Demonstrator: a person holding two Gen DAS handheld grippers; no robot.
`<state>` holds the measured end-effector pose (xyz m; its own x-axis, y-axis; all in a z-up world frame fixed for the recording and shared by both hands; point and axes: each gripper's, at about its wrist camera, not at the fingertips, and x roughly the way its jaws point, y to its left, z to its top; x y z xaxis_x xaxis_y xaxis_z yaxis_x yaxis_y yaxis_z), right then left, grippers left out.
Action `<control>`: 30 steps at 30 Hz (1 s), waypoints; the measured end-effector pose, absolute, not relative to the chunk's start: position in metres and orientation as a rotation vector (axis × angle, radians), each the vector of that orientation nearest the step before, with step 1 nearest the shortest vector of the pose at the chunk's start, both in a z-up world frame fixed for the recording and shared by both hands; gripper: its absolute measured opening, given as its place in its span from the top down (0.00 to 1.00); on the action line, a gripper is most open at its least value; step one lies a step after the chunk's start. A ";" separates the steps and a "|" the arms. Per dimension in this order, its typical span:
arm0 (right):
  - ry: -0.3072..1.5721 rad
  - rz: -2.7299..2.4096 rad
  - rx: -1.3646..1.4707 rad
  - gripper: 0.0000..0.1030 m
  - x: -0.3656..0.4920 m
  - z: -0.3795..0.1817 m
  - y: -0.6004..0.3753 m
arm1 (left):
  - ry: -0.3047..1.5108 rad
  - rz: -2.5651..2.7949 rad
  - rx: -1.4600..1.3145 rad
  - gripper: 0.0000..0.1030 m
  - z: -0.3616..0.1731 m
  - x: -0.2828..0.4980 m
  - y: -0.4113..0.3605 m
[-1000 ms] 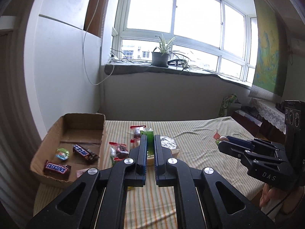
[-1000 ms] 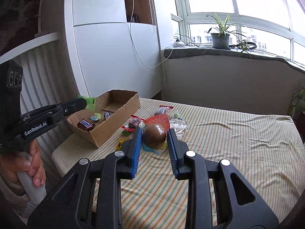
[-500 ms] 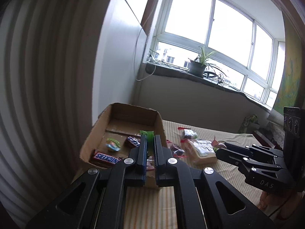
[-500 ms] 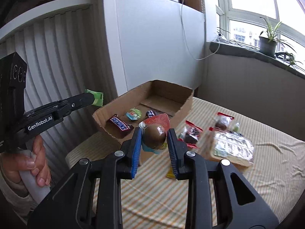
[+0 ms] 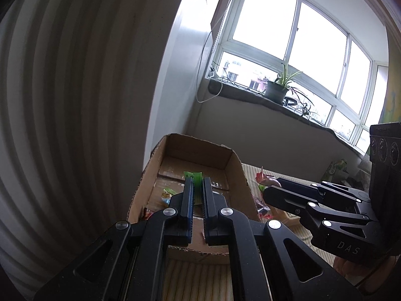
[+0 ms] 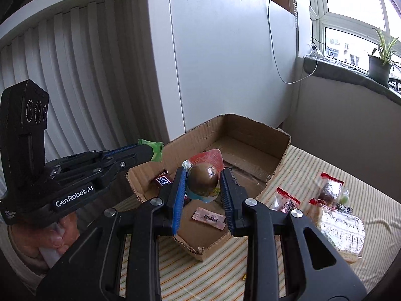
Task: Organize snacks
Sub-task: 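Carry both candies into the cardboard box and open both tools, then lift both open tools out of the box and back over the table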
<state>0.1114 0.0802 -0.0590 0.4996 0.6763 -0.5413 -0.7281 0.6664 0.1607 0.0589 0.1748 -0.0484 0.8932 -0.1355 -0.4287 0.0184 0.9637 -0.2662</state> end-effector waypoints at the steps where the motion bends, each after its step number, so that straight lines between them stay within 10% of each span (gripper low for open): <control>1: 0.623 0.853 -0.089 0.71 0.115 -0.064 0.082 | 0.469 -0.081 -0.261 0.95 -0.051 0.062 0.176; 6: 0.706 0.829 -0.091 0.47 0.130 -0.091 0.089 | 0.540 -0.066 -0.276 0.91 -0.069 0.078 0.179; 10: 0.707 0.813 -0.078 0.47 0.124 -0.096 0.076 | 0.559 0.019 -0.328 0.32 -0.081 0.076 0.188; 30: 0.627 0.799 -0.057 0.41 0.078 -0.062 0.039 | 0.494 0.033 -0.326 0.32 -0.048 0.030 0.174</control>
<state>0.0777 0.0387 -0.0617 0.5272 0.6515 -0.5455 -0.6844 0.7061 0.1819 0.0301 0.1736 -0.0484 0.8808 -0.0472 -0.4711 -0.1091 0.9479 -0.2991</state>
